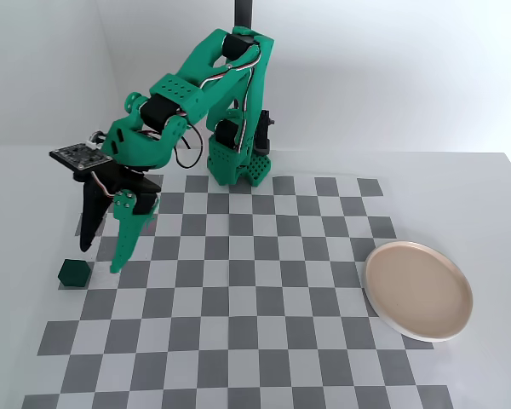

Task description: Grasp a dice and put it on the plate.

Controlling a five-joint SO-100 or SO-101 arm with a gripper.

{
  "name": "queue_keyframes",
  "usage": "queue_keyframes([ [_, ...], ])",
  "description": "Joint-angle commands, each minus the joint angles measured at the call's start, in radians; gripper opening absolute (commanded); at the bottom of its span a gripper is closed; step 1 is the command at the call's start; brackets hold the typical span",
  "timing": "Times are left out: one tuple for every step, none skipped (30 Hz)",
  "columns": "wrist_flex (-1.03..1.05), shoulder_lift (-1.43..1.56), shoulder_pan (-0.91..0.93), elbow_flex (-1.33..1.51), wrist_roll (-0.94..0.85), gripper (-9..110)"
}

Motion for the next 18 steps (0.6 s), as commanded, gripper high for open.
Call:
queue_keyframes([
  [0.034, -0.041, 0.08, -0.17, 0.009, 20],
  [0.043, -0.064, 0.098, -0.19, 0.009, 20],
  [0.044, -0.086, 0.115, -0.206, 0.009, 20],
  [0.044, -0.109, 0.132, -0.218, 0.009, 20],
  [0.044, -0.13, 0.146, -0.23, 0.009, 20],
  [0.046, -0.15, 0.158, -0.241, 0.008, 20],
  [0.04, -0.169, 0.17, -0.245, 0.008, 20],
  [0.035, -0.186, 0.179, -0.249, 0.006, 20],
  [0.032, -0.199, 0.19, -0.252, 0.003, 20],
  [0.028, -0.212, 0.198, -0.253, 0.002, 20],
  [0.023, -0.222, 0.204, -0.255, 0.002, 20],
  [0.021, -0.232, 0.21, -0.256, 0.0, 21],
  [0.018, -0.241, 0.213, -0.258, 0.0, 21],
  [0.017, -0.249, 0.215, -0.258, 0.0, 22],
  [0.014, -0.256, 0.215, -0.258, -0.002, 22],
  [0.009, -0.264, 0.215, -0.258, 0.0, 23],
  [0.008, -0.268, 0.213, -0.259, 0.003, 23],
  [0.008, -0.275, 0.209, -0.261, 0.005, 23],
])
